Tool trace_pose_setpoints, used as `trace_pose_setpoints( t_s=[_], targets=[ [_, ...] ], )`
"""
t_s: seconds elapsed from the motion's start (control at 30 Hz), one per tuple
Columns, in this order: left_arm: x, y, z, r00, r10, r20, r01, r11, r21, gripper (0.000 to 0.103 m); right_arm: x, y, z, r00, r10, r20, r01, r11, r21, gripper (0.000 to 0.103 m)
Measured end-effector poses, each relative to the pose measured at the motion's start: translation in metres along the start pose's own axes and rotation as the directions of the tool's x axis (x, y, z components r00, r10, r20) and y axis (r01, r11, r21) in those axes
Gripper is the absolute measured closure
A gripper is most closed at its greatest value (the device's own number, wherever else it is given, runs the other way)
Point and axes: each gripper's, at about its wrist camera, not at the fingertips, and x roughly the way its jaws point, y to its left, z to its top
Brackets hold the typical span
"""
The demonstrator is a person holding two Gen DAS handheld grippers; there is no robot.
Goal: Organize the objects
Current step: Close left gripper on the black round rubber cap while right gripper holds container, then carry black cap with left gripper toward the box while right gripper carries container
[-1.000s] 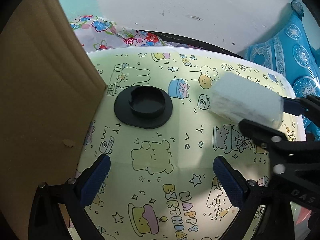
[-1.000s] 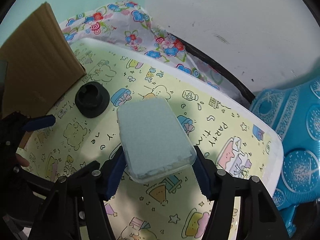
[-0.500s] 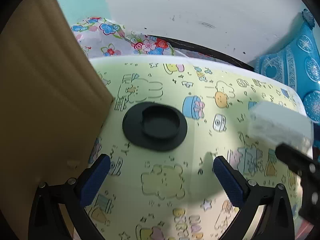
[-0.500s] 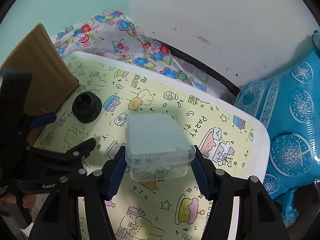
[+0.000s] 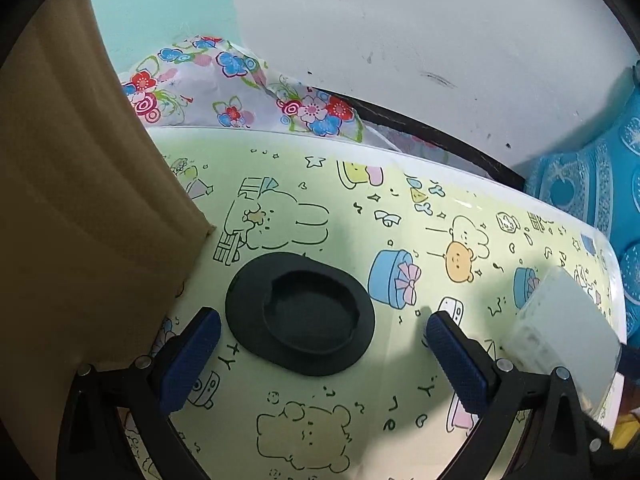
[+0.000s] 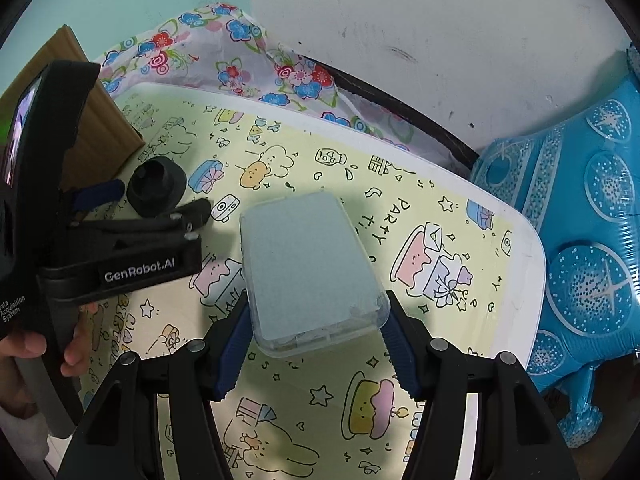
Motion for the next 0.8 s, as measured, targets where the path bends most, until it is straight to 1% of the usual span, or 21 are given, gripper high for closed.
trace_pose_setpoints(
  t_s=[0.03,0.1,0.13,0.17,0.2,0.23,0.27,0.3,0.33,0.4,0.53,0.57,0.67,0.8],
  targets=[
    [0.0,0.0,0.001,1.0,0.001,0.002,-0.001,1.0,-0.002,0.001,0.001,0.0,0.0,1.0,0.001,-0.002,-0.001,1.0,-0.001,0.04],
    [-0.001,-0.001,0.002,1.0,-0.003,0.011,0.003,1.0,0.006,0.009,0.004,0.001,-0.002,1.0,0.0,-0.005,0.0,1.0,0.001,0.039],
    [-0.002,-0.002,0.003,1.0,-0.007,0.017,0.007,1.0,0.012,0.017,0.005,0.001,-0.002,1.0,0.001,-0.008,-0.001,1.0,0.0,0.039],
    [-0.004,-0.004,0.004,1.0,-0.014,0.017,0.014,1.0,0.023,0.021,0.006,0.001,-0.003,1.0,0.002,-0.011,-0.002,1.0,0.001,0.039],
    [-0.005,-0.005,0.005,1.0,-0.02,0.015,0.02,0.999,0.03,0.027,0.007,0.0,-0.003,1.0,0.008,-0.013,-0.008,1.0,0.004,0.038],
    [-0.006,-0.007,0.006,1.0,-0.022,0.014,0.021,0.999,0.036,0.029,0.009,0.0,-0.004,1.0,0.011,-0.02,-0.011,1.0,0.006,0.037],
    [-0.005,-0.008,0.006,1.0,-0.021,0.01,0.02,0.999,0.034,0.029,0.01,-0.001,-0.004,1.0,0.009,-0.023,-0.009,1.0,0.008,0.032],
    [-0.005,-0.008,0.006,1.0,-0.024,0.011,0.023,0.999,0.032,0.029,0.011,-0.001,-0.003,1.0,0.002,-0.024,-0.002,1.0,0.012,0.024],
    [-0.006,-0.008,0.006,1.0,-0.026,0.012,0.025,0.999,0.034,0.029,0.012,-0.001,-0.002,1.0,0.003,-0.026,-0.003,1.0,0.012,0.022],
    [-0.008,-0.007,0.004,0.999,-0.03,0.013,0.03,0.999,0.039,0.029,0.013,-0.002,0.001,1.0,0.002,-0.016,-0.002,1.0,0.018,0.021],
    [-0.011,-0.006,0.0,0.999,-0.035,0.008,0.035,0.998,0.049,0.029,0.025,0.001,0.01,0.999,-0.022,-0.027,0.022,1.0,0.012,0.021],
    [-0.012,-0.006,-0.002,0.999,-0.039,0.006,0.038,0.998,0.051,0.029,0.027,0.004,0.012,0.999,-0.023,-0.025,0.023,1.0,-0.002,0.022],
    [-0.014,-0.003,-0.006,0.999,-0.049,-0.002,0.049,0.997,0.052,0.03,0.025,0.01,0.015,1.0,-0.007,-0.01,0.007,1.0,-0.03,0.037],
    [-0.017,-0.003,-0.013,0.998,-0.058,-0.014,0.059,0.997,0.056,0.03,0.024,0.012,0.011,1.0,-0.008,-0.014,0.007,0.999,-0.034,0.038]
  ],
)
